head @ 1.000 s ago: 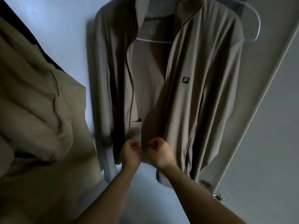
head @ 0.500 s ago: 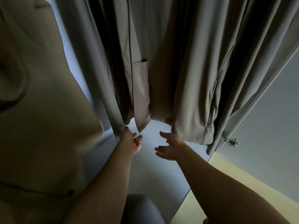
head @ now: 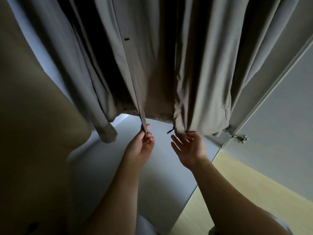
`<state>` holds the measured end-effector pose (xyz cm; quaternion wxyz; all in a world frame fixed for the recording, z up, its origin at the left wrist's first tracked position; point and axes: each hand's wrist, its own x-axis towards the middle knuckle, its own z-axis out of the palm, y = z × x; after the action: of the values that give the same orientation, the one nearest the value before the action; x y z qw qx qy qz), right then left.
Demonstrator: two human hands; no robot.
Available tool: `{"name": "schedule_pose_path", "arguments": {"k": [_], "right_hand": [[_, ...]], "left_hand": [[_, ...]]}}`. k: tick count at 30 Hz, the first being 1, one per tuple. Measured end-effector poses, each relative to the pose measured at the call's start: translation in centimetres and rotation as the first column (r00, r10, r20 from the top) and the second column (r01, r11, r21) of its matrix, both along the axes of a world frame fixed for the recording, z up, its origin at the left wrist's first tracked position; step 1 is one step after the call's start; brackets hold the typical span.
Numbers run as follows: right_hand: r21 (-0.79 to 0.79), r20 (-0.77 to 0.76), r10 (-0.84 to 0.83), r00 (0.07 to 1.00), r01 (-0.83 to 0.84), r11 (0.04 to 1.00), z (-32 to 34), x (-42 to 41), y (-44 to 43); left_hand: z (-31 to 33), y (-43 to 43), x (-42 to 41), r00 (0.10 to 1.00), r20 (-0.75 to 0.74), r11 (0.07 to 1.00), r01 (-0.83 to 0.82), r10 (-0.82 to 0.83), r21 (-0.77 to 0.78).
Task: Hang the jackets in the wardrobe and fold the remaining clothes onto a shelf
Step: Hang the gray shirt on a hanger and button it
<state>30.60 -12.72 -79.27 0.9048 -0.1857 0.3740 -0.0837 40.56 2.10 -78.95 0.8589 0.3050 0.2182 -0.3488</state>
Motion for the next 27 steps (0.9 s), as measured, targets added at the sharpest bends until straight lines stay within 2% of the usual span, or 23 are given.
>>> {"name": "schedule_pose_path", "arguments": {"k": [2,4,5,7,9,10,13,16,20,23,27], "right_hand": [[-0.002,-0.014,0.021,1.000,-0.021,1.000,0.0,-0.5,-0.6],[-0.002,-0.038,0.015,0.999,-0.015,1.000,0.0,-0.8,-1.2],[-0.017,-0.043,0.020,0.999,-0.021,1.000,0.0,-0.9,-1.4],[-0.081,-0.047,0.055,0.997,-0.059,0.995,-0.2,-0.9,-1.7],[-0.148,-0.050,0.088,0.995,-0.095,0.984,-0.7,-0.9,-1.9],[-0.175,-0.053,0.099,0.994,-0.107,0.979,-0.9,-0.9,-1.9],[-0.251,-0.050,0.133,0.990,-0.142,0.957,-1.0,-0.3,-1.9],[-0.303,-0.045,0.150,0.988,-0.156,0.940,-0.9,0.2,-2.3],[-0.333,-0.058,0.156,0.986,-0.166,0.928,-1.1,0.5,-3.3],[-0.373,-0.057,0.200,0.978,-0.207,0.905,-1.4,0.8,-3.6],[-0.475,-0.023,0.339,0.941,-0.308,0.824,-2.0,1.2,-3.5]], "left_hand": [[0.2,-0.6,-1.7,0.999,-0.012,0.997,-0.031,0.030,-0.072],[0.7,-1.2,-2.6,0.999,0.020,0.998,-0.036,0.037,-0.054],[0.8,-1.4,-3.0,0.998,0.063,1.000,-0.020,0.020,0.007],[0.7,-1.7,-3.7,0.976,0.201,0.967,0.027,-0.080,0.252],[0.2,-1.9,-4.2,0.928,0.306,0.849,0.022,-0.215,0.528],[0.1,-2.0,-4.3,0.904,0.353,0.823,-0.003,-0.240,0.568],[0.5,-2.8,-3.8,0.831,0.516,0.856,-0.102,-0.207,0.508],[0.8,-3.5,-3.0,0.795,0.581,0.867,-0.157,-0.174,0.474],[0.9,-4.2,-2.7,0.730,0.635,0.905,-0.054,-0.253,0.422],[1.0,-5.3,-2.7,0.681,0.655,0.882,-0.029,-0.327,0.470],[0.6,-6.7,-3.2,0.597,0.684,0.806,-0.102,-0.419,0.583]]}}
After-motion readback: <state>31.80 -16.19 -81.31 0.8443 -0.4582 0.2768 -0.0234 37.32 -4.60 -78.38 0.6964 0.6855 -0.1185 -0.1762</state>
